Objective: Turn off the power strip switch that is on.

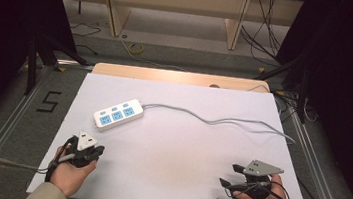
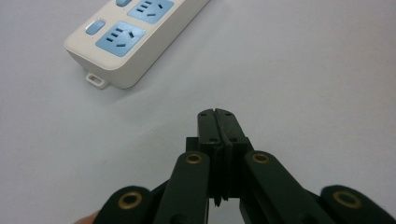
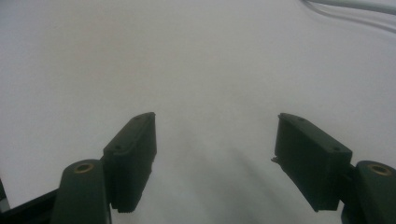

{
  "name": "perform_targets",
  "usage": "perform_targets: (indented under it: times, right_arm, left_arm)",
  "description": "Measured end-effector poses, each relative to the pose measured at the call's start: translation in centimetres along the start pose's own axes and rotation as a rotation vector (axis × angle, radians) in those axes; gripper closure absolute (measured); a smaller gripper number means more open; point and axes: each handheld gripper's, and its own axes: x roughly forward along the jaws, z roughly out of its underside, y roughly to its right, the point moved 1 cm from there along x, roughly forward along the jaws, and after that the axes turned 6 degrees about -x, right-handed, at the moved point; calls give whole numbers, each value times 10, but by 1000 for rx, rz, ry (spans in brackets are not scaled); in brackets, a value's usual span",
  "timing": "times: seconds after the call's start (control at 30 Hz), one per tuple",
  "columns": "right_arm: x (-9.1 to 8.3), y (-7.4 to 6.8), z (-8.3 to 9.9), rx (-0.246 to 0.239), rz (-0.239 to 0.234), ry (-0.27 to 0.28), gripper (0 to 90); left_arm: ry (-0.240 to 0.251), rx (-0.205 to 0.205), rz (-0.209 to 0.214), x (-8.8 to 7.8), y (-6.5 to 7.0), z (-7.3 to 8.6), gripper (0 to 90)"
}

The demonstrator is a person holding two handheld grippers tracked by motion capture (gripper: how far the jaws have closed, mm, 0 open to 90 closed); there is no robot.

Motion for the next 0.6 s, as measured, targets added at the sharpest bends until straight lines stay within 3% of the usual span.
perform_targets:
  times: [0.43, 0.6]
  right_arm:
    - [0, 0, 0, -5, 12, -2, 298]
    - [0, 1, -1, -9, 11, -2, 298]
  left_arm:
    - [-25, 15, -17, 5, -1, -10, 896]
    - [-26, 4, -18, 7, -4, -14, 896]
